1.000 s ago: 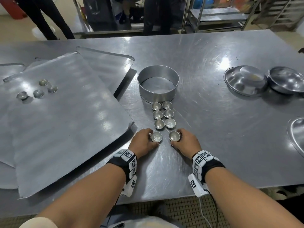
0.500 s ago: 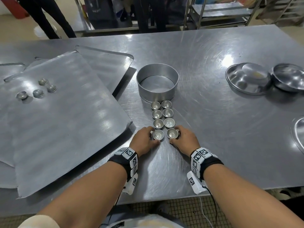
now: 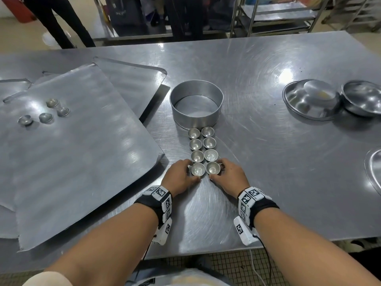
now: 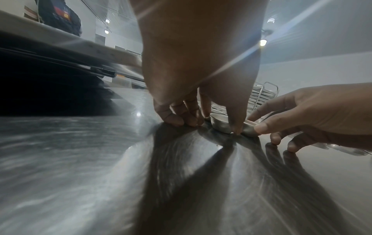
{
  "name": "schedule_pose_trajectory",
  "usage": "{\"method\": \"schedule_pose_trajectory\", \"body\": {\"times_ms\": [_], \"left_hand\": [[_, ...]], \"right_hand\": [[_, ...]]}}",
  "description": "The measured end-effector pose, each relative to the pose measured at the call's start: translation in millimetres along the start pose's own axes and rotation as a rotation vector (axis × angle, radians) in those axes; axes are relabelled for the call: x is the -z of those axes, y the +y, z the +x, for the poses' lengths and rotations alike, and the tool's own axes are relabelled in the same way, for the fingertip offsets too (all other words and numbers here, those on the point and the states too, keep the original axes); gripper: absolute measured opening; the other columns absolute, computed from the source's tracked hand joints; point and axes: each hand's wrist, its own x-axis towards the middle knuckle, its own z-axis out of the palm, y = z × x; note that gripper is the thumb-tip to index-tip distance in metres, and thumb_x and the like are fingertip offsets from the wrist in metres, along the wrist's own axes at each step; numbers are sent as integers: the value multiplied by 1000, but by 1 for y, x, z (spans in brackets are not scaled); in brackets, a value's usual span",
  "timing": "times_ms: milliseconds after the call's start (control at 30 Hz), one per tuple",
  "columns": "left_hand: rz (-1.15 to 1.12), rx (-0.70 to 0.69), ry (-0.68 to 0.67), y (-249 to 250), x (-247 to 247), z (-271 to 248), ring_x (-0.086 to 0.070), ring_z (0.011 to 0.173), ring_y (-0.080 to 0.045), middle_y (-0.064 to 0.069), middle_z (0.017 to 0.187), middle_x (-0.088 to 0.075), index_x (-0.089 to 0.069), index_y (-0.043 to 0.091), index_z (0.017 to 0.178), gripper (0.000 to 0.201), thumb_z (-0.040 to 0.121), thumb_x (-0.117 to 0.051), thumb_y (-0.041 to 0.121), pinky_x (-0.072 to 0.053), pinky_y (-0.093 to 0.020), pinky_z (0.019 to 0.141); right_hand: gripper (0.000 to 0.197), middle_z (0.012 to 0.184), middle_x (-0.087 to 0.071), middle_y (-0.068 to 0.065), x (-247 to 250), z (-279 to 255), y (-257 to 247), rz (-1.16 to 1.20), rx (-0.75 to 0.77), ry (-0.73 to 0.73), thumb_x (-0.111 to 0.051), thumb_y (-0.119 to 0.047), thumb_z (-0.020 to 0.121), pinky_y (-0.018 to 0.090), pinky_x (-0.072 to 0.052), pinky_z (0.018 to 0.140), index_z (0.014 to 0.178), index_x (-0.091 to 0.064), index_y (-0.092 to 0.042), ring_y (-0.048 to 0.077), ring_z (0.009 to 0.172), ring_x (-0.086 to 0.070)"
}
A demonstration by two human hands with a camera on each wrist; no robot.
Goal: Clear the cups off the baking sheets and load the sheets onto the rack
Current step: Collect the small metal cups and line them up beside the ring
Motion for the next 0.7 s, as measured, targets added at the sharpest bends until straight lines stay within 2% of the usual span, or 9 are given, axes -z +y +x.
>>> {"method": "schedule_pose_trajectory", "body": {"times_ms": [133, 267, 333, 400, 500, 567, 700], "left_hand": [[-7, 0, -15, 2, 3, 0, -56, 88, -14, 0, 104, -62, -62, 19, 120, 51, 79, -80, 42, -39, -28, 76], [-18, 4, -40, 6, 9, -2, -62, 95, -19, -1, 103, -64, -61, 15, 120, 52, 79, -81, 39, -48, -33, 82], [-13, 0, -47, 9, 17, -4, -63, 98, -20, 1, 100, -62, -60, 13, 124, 54, 81, -80, 40, -48, -33, 85], [-8, -6, -43, 11, 28, -5, -62, 100, -20, -3, 106, -65, -58, 13, 130, 58, 84, -77, 42, -46, -31, 87], [-8, -15, -16, 9, 54, -7, -64, 101, -18, -3, 109, -69, -61, 20, 129, 52, 87, -71, 50, -42, -28, 87], [-17, -25, 22, 4, 79, -8, -66, 98, -17, 0, 106, -71, -63, 23, 124, 46, 88, -69, 51, -46, -28, 82], [-40, 1, 134, -23, 137, -19, -64, 90, -14, 4, 101, -70, -65, 23, 120, 40, 92, -65, 51, -51, -29, 80]], "right_hand": [[45, 102, -69, -9, 2, -1, -1, -2, -4, -7, -80, -43, 74, 30, -53, 84, 114, -62, -32, 13, 94, -64], [44, 102, -66, -10, 8, -2, -7, 10, -14, -8, -78, -46, 75, 29, -53, 85, 113, -62, -32, 11, 93, -64], [44, 102, -65, -7, 14, 0, -13, 6, -22, 14, -75, -49, 78, 31, -51, 85, 115, -63, -29, 12, 94, -62], [42, 101, -66, -5, 19, 5, -23, -13, -20, 53, -70, -52, 82, 32, -52, 86, 116, -64, -28, 15, 94, -63], [33, 95, -67, -6, 25, 18, -52, -20, 1, 116, -66, -50, 86, 31, -51, 83, 110, -67, -27, 18, 93, -64], [25, 91, -67, -6, 25, 28, -79, -21, 49, 138, -65, -47, 87, 32, -50, 82, 102, -67, -28, 20, 91, -64], [27, 98, -71, -3, 10, 49, -148, -51, 168, 159, -62, -47, 88, 34, -51, 84, 102, -69, -25, 21, 91, -63]]}}
